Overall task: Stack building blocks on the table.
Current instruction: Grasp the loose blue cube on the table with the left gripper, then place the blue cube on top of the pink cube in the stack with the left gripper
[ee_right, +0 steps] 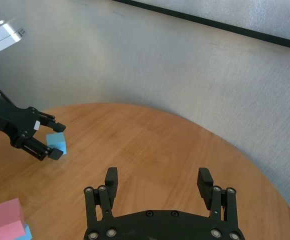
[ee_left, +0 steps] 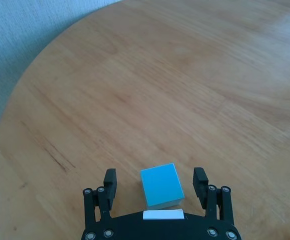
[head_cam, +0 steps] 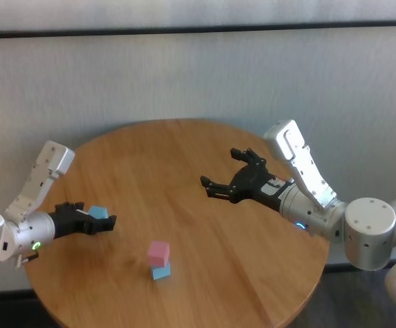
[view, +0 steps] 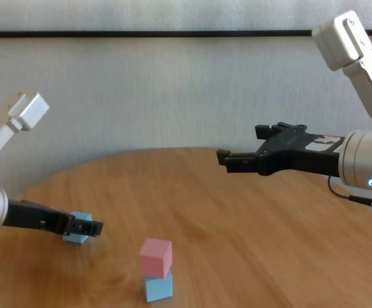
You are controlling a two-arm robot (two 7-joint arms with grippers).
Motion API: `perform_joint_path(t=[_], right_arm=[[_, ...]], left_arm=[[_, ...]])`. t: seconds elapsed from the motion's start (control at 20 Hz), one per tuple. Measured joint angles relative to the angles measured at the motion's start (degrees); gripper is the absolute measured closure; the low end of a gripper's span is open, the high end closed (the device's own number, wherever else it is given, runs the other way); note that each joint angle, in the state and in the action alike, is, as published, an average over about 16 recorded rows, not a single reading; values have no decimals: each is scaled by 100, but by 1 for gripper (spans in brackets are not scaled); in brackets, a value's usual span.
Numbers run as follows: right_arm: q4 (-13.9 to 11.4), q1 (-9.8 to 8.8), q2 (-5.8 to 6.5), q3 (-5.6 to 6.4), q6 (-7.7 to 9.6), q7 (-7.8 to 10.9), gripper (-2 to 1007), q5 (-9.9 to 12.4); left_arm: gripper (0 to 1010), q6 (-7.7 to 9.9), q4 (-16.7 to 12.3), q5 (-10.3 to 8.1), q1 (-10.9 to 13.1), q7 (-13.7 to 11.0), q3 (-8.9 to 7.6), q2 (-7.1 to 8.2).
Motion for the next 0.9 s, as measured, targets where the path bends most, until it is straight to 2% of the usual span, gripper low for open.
perform_joint_path(t=[0.25, 0.9], right_arm=[[0, 0, 0, 0, 0, 0, 4, 0], [0, 0, 0, 0, 0, 0, 4, 0]], left_arm=[[134, -1, -12, -3, 9, 20, -5, 1], [530, 8, -59, -14, 38, 56, -27, 6]])
